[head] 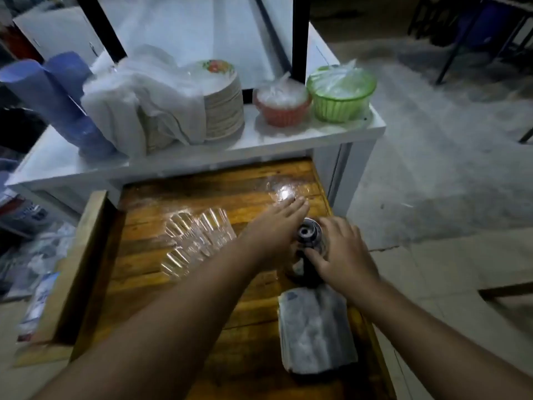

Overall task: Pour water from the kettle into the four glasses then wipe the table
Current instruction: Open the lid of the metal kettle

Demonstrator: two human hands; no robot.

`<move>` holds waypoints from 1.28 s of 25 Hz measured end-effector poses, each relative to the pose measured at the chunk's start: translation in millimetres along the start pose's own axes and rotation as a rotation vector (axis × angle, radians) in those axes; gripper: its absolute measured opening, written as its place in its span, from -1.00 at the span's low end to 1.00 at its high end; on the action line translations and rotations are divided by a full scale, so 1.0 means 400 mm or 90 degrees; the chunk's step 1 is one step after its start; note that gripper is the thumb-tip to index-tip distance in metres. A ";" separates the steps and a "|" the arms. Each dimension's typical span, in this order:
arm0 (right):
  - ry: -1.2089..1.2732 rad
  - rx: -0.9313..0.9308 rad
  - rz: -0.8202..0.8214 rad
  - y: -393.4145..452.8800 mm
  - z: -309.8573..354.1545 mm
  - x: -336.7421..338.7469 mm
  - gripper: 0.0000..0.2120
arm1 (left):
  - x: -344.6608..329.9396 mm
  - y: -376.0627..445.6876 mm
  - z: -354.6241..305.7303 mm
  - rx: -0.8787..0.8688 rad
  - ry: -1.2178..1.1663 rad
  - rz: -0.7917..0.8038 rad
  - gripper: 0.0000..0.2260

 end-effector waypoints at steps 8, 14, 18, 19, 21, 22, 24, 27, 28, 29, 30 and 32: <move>0.499 -0.244 0.246 -0.074 -0.164 -0.184 -0.64 | -0.129 0.021 -0.012 -0.007 0.004 0.137 -0.11; 0.665 -0.233 0.325 -0.024 -0.134 -0.207 -0.91 | -0.135 0.028 -0.016 0.026 -0.069 0.190 -0.07; 0.661 -0.197 0.386 -0.019 -0.107 -0.218 -0.74 | -0.141 0.030 -0.014 0.040 -0.065 0.214 -0.02; 0.655 -0.184 0.377 -0.016 -0.103 -0.223 -0.67 | -0.140 0.031 -0.015 0.040 -0.064 0.212 -0.04; 0.644 -0.176 0.331 -0.013 -0.099 -0.235 -0.58 | -0.136 0.031 -0.018 0.038 -0.062 0.207 -0.08; 0.640 -0.183 0.299 -0.014 -0.103 -0.244 -0.56 | -0.135 0.030 -0.017 0.034 -0.058 0.204 -0.09; 0.646 -0.194 0.250 -0.016 -0.110 -0.259 -0.54 | -0.131 0.030 -0.013 0.021 -0.049 0.202 -0.11; 0.653 -0.191 0.222 -0.031 -0.104 -0.253 -0.60 | -0.119 0.018 -0.013 0.009 -0.057 0.197 -0.17; 0.657 -0.179 0.218 -0.037 -0.100 -0.247 -0.62 | -0.114 0.010 -0.013 0.009 -0.054 0.191 -0.19; 0.664 -0.163 0.221 -0.048 -0.093 -0.241 -0.63 | -0.108 -0.002 -0.015 0.009 -0.051 0.186 -0.22; 0.677 -0.146 0.228 -0.060 -0.082 -0.235 -0.62 | -0.101 -0.019 -0.016 0.010 -0.050 0.177 -0.25; 0.704 -0.132 0.245 -0.087 -0.058 -0.223 -0.60 | -0.084 -0.064 -0.019 0.007 -0.053 0.151 -0.29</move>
Point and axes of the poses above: each hand's wrist, its own y-axis towards the middle knuckle, its own x-axis out of the back of the hand, z = x × y, the point moved 5 cm from there along y, towards the middle knuckle, and after that the axes turned 5 degrees about y, right-handed, at the moved point
